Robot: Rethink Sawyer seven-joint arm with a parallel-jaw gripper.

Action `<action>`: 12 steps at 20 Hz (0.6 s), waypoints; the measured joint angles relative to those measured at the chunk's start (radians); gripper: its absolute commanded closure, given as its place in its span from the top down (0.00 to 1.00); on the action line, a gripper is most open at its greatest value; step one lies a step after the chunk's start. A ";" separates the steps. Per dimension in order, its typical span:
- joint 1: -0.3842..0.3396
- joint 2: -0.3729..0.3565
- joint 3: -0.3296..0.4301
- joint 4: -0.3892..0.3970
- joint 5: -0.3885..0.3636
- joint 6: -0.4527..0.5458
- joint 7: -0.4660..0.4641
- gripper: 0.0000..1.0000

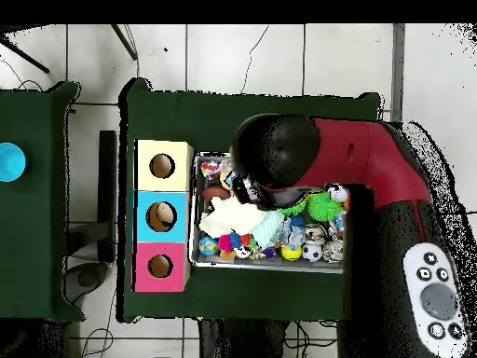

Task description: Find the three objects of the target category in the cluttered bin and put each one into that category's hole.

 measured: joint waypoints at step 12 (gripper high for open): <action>0.112 0.021 -0.058 0.015 0.024 -0.001 0.009 1.00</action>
